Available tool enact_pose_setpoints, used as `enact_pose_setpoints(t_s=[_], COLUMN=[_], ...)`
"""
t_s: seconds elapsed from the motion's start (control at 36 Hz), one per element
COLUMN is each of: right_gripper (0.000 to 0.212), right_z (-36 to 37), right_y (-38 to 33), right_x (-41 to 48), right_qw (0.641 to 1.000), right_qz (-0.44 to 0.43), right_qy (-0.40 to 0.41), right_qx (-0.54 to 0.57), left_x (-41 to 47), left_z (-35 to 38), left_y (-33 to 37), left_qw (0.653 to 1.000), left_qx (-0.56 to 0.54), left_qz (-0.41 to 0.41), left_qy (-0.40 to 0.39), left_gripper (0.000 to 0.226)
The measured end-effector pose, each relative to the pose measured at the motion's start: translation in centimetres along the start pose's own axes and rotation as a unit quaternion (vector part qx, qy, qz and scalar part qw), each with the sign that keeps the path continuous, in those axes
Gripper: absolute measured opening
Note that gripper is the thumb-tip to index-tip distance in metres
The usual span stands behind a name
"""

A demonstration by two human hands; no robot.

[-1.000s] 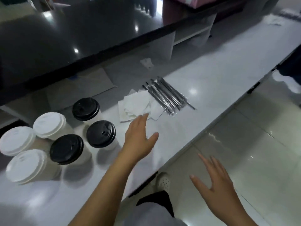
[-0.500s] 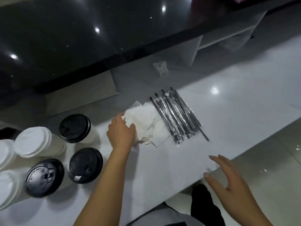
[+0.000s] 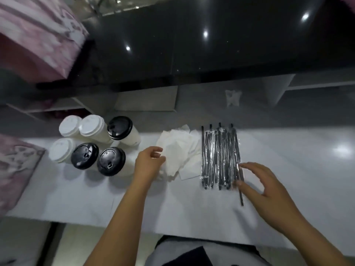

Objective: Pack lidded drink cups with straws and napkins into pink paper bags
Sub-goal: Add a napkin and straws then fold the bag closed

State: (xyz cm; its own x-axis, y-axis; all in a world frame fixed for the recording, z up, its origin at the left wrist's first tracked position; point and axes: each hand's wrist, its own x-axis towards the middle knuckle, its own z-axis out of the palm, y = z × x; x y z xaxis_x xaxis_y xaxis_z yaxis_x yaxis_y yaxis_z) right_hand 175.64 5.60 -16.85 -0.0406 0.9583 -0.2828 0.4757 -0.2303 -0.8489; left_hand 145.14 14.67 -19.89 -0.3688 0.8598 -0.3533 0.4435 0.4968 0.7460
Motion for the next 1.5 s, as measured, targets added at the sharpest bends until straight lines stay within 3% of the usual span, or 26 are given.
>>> enact_pose_setpoints(t_s=[0.11, 0.19, 0.36, 0.5, 0.61, 0.75, 0.89, 1.06, 1.22, 1.36, 1.5], right_gripper=[0.036, 0.037, 0.035, 0.033, 0.044, 0.063, 0.028, 0.025, 0.015, 0.019, 0.021], right_z=[-1.9, -2.5, -2.9, -2.9, -3.2, -2.7, -0.7, 1.2, 2.2, 2.6, 3.0], right_y=[2.0, 3.3, 4.3, 3.6, 2.1, -0.9, -2.7, -2.9, -2.6, -3.0, -3.7], right_x=[0.5, 1.0, 1.3, 1.6, 1.4, 1.1, 1.0, 0.1, -0.3, -0.6, -0.4], right_qw=[0.999, 0.997, 0.994, 0.992, 0.991, 0.981, 0.978, 0.982, 0.992, 0.993, 0.989], right_qz=[0.005, 0.013, 0.001, -0.035, -0.063, -0.145, -0.190, -0.177, -0.119, -0.118, -0.145], right_qy=[-0.044, -0.065, -0.111, -0.125, -0.119, -0.124, -0.072, -0.022, -0.011, -0.003, 0.014], right_qx=[0.021, 0.026, 0.011, -0.009, 0.007, 0.017, 0.041, 0.057, 0.044, -0.004, -0.038], left_x=[-2.2, -3.2, -5.2, -6.5, -9.1, -12.7, -12.9, -11.1, -6.3, -2.6, -0.6], left_z=[1.2, 2.0, 2.3, 1.9, 1.0, 0.0, -0.2, -0.8, -0.6, 0.1, 0.5], left_y=[-0.2, -0.1, 0.6, 1.3, 3.6, 5.7, 4.7, 2.0, -3.7, -5.9, -5.8], left_qw=[0.992, 0.985, 0.983, 0.980, 0.979, 0.982, 0.972, 0.964, 0.995, 0.997, 0.998], left_qx=[-0.097, -0.123, -0.083, 0.018, 0.043, 0.003, -0.067, -0.133, -0.086, -0.040, -0.017], left_qz=[-0.057, -0.054, -0.003, 0.074, 0.158, 0.171, 0.149, 0.113, -0.008, -0.057, -0.066], left_qy=[0.055, 0.110, 0.163, 0.182, 0.118, -0.086, -0.172, -0.202, -0.046, -0.015, -0.002], left_gripper=[0.019, 0.013, 0.004, 0.002, 0.008, 0.011, 0.015, 0.014, 0.032, 0.052, 0.033])
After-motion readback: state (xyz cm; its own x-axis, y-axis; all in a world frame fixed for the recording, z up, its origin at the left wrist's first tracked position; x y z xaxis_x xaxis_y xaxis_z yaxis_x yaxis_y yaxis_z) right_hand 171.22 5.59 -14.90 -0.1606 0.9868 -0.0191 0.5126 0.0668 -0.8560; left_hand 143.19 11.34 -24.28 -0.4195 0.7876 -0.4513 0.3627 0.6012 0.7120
